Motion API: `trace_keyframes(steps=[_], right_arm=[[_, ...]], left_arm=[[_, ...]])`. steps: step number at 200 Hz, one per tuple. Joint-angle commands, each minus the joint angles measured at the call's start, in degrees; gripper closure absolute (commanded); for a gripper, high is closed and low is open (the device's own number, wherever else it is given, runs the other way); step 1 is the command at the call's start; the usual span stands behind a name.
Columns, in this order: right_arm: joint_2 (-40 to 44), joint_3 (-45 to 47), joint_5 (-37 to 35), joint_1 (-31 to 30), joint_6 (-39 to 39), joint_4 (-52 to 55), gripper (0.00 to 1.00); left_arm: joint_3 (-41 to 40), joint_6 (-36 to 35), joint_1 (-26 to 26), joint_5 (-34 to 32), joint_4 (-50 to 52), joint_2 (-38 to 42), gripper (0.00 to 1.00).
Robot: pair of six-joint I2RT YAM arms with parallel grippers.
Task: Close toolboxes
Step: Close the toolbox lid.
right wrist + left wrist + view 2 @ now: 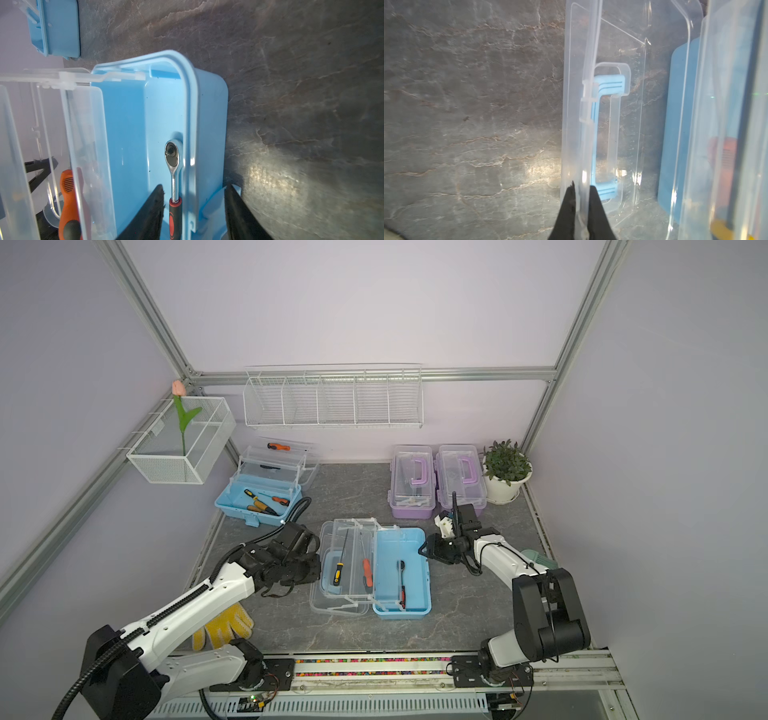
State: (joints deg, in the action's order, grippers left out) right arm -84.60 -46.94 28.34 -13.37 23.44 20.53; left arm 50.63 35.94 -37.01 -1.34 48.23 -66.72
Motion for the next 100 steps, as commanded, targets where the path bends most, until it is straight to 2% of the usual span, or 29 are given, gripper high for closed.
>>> trace_keyframes(steps=[1,27,100], right_arm=[[1.25,1.11,2.78,-1.14,2.13,-5.24,0.53],[0.84,0.72,2.93,-2.34,2.11,-5.73,0.55],[0.86,1.94,5.36,-5.63,4.73,-10.72,0.61]], left_arm=[[4.31,-1.96,0.19,-0.78,2.48,1.76,1.0],[6.41,-3.21,0.1,-0.55,3.63,1.45,1.0],[12.92,-5.62,-1.2,-6.6,10.93,0.99,1.0]])
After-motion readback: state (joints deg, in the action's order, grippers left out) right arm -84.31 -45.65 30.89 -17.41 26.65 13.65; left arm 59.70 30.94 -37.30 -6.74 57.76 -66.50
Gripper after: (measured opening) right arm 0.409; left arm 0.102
